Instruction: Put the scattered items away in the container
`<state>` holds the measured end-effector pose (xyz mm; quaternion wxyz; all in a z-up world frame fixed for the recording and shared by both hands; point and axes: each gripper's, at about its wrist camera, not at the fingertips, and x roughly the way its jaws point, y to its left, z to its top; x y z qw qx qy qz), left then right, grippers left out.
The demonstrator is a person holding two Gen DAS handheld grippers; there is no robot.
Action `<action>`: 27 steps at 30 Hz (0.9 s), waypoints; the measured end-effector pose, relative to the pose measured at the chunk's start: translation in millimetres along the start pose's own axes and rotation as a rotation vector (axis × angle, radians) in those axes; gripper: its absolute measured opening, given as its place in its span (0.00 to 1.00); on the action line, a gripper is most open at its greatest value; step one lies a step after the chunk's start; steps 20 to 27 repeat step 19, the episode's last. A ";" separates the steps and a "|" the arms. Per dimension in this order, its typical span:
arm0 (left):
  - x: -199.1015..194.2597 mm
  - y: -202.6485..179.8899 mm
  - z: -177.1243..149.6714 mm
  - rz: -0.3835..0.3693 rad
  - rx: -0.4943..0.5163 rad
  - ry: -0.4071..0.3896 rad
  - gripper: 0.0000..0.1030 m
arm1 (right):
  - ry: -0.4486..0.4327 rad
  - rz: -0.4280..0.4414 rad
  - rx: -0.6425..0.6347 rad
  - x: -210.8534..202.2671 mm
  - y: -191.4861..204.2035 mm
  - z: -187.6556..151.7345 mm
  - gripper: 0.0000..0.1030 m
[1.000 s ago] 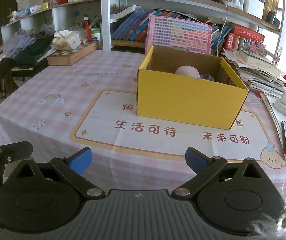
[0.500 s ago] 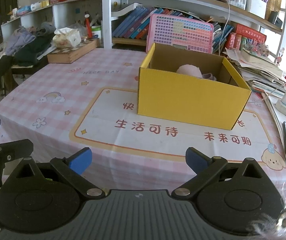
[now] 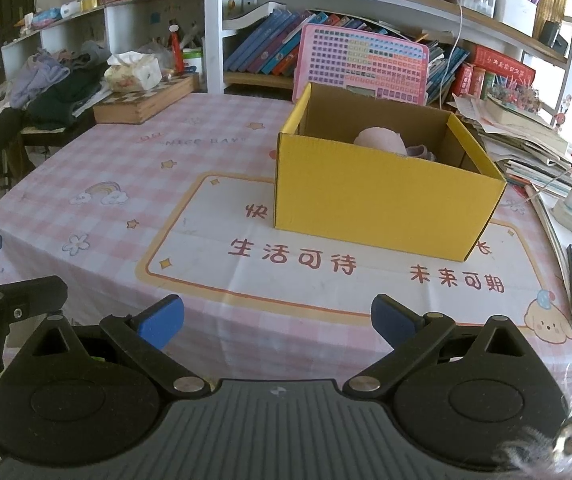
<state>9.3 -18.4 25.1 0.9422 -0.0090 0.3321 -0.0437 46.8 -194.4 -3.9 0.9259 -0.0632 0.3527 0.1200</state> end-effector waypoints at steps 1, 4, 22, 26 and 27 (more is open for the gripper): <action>0.6 -0.2 -0.1 -0.001 -0.001 0.002 1.00 | 0.002 0.001 -0.002 0.7 0.2 -0.3 0.98; 2.1 -0.1 -0.2 -0.003 0.001 0.006 1.00 | 0.006 0.003 -0.007 2.5 0.8 -0.3 0.98; 10.1 8.1 1.9 -0.018 -0.053 0.012 1.00 | 0.033 -0.003 0.008 9.0 -4.1 1.2 0.98; 10.1 8.1 1.9 -0.018 -0.053 0.012 1.00 | 0.033 -0.003 0.008 9.0 -4.1 1.2 0.98; 10.1 8.1 1.9 -0.018 -0.053 0.012 1.00 | 0.033 -0.003 0.008 9.0 -4.1 1.2 0.98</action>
